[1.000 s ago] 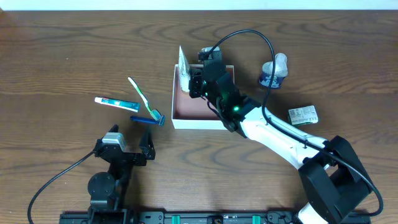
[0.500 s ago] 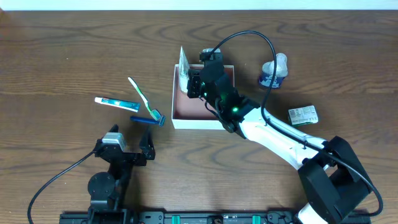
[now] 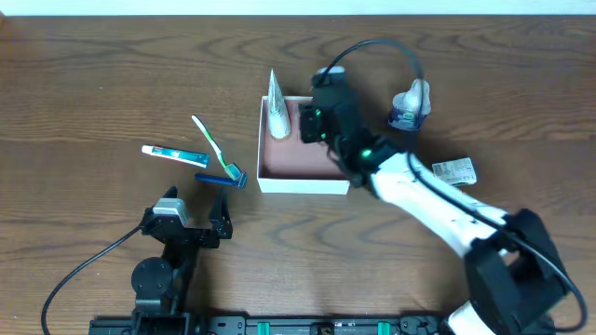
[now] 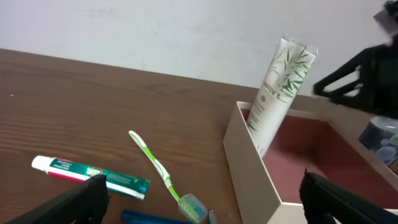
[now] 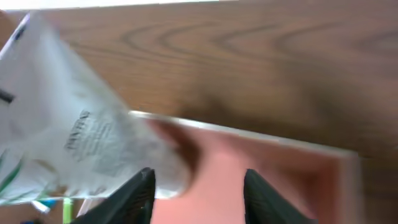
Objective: Pack container
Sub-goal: 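Open the right gripper and withdraw from the tube, then move the right gripper to the blue soap pump bottle and grasp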
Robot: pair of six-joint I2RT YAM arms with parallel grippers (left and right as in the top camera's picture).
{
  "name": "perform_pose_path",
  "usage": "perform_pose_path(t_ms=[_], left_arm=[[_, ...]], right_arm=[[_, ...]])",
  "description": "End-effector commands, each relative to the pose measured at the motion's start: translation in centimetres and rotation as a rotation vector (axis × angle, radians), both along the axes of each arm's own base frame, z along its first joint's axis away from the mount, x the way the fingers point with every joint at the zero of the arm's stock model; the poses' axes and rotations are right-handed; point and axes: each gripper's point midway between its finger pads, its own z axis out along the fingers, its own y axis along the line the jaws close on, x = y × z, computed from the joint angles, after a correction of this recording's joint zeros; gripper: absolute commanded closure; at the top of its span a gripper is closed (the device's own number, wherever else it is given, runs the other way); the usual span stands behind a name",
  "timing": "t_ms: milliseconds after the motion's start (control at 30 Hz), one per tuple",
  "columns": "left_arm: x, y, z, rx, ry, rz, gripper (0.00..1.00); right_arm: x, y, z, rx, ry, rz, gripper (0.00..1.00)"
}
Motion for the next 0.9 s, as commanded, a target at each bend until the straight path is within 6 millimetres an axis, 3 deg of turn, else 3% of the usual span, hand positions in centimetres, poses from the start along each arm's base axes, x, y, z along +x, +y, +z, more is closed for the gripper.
perform_pose_path(t_ms=[0, 200, 433, 667, 867], left_arm=[[-0.1, 0.0, -1.6, -0.001, 0.051, -0.002, 0.02], [-0.1, 0.0, -1.6, -0.001, 0.051, -0.001, 0.02], [-0.1, 0.0, -1.6, -0.001, 0.051, -0.001, 0.02], [-0.1, 0.0, -1.6, -0.001, 0.051, -0.001, 0.02], [-0.1, 0.0, -1.6, -0.001, 0.051, -0.002, 0.02]], right_arm=[[1.8, -3.9, 6.7, -0.021, -0.125, -0.058, 0.48], [2.7, -10.1, 9.3, -0.086, -0.154, -0.053, 0.34], [3.9, -16.8, 6.5, -0.203, -0.069, -0.121, 0.25], [4.7, -19.7, 3.8, -0.246, -0.008, -0.114, 0.24], [4.5, -19.9, 0.6, -0.243, 0.082, -0.079, 0.24]])
